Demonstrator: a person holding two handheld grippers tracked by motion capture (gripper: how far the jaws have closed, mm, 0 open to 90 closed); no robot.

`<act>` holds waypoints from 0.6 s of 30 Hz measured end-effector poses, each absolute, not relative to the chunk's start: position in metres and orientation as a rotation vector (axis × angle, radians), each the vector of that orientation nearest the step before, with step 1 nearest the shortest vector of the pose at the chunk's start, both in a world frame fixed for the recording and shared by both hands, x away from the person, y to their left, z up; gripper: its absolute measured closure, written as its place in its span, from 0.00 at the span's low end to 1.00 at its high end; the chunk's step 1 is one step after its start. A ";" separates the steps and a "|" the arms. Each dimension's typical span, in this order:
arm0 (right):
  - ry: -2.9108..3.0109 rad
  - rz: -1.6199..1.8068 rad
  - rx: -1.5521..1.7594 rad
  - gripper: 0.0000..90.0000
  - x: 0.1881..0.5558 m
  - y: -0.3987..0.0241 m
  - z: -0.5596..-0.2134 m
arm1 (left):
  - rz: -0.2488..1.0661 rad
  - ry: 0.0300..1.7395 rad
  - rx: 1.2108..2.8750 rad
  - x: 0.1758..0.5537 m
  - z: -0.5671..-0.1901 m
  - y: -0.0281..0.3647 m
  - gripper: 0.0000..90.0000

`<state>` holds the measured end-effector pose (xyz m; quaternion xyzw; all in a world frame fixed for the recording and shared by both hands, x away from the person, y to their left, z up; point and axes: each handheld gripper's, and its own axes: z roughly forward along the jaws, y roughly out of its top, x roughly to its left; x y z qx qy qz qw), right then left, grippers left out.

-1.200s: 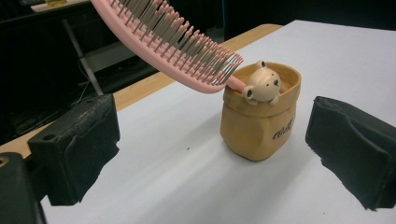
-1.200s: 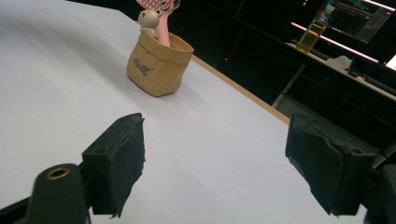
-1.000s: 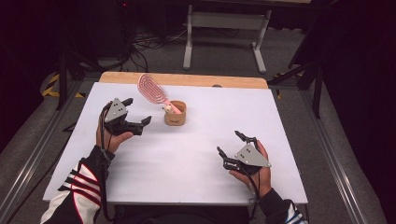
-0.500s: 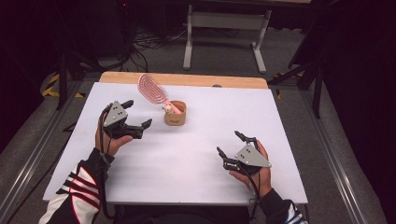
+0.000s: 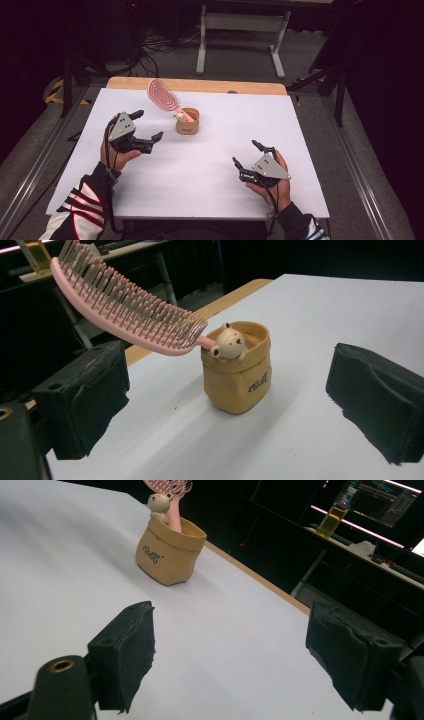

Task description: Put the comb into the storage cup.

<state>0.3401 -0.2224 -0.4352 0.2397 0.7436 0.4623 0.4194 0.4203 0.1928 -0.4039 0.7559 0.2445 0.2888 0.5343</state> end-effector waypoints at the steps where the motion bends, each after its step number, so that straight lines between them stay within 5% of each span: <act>1: 1.864 1.159 0.602 0.23 0.340 -0.222 -0.435 | 0.688 0.578 1.802 0.419 -0.404 0.192 0.05; 18: 1.864 1.180 0.610 0.22 0.340 -0.223 -0.435 | 0.680 0.516 1.798 0.401 -0.397 0.187 0.05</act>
